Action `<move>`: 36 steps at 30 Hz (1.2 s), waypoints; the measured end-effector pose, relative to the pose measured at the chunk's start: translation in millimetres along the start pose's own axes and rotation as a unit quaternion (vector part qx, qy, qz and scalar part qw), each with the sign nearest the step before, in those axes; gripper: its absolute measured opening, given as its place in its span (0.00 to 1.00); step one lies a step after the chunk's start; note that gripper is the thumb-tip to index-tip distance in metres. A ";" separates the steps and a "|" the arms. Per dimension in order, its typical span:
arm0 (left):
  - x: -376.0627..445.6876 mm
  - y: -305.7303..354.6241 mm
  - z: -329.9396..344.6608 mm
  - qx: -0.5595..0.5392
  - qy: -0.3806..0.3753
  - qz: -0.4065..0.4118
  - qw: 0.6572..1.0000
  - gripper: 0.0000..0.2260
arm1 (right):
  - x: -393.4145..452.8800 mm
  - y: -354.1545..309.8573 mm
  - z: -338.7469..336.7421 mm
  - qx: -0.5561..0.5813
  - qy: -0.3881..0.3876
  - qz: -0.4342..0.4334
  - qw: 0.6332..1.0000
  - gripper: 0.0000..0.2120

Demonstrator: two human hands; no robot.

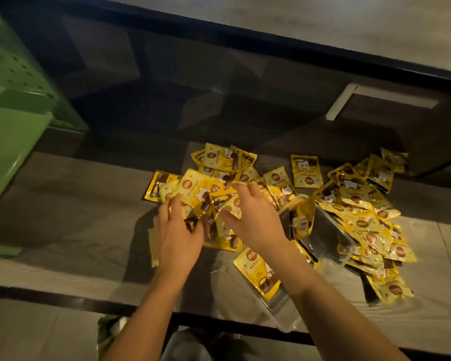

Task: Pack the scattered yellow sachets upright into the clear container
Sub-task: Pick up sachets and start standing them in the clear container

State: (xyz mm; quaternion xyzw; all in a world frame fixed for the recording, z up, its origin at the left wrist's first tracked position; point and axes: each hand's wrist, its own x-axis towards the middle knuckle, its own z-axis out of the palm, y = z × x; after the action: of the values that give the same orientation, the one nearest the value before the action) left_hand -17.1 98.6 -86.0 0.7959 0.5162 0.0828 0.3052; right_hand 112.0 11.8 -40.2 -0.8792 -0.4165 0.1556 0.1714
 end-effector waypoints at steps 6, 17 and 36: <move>33.5 15.7 0.8 -0.100 0.030 -0.111 0.988 0.41 | 32.2 -2.5 14.0 -0.047 -0.092 0.028 0.994 0.31; 54.8 14.8 3.5 -0.164 0.025 -0.110 0.980 0.24 | 38.9 -0.3 25.8 -0.042 -0.075 0.034 0.996 0.30; 65.7 4.8 -26.7 -0.375 -0.027 -0.021 0.926 0.22 | 49.6 6.1 19.1 -0.095 -0.078 -0.031 0.992 0.26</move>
State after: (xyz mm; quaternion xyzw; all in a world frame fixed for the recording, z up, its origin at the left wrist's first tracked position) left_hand 4.5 165.3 -74.0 0.6140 0.4557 0.2422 0.5973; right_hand 138.2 50.4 -66.4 -0.8635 -0.4682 0.1782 0.0588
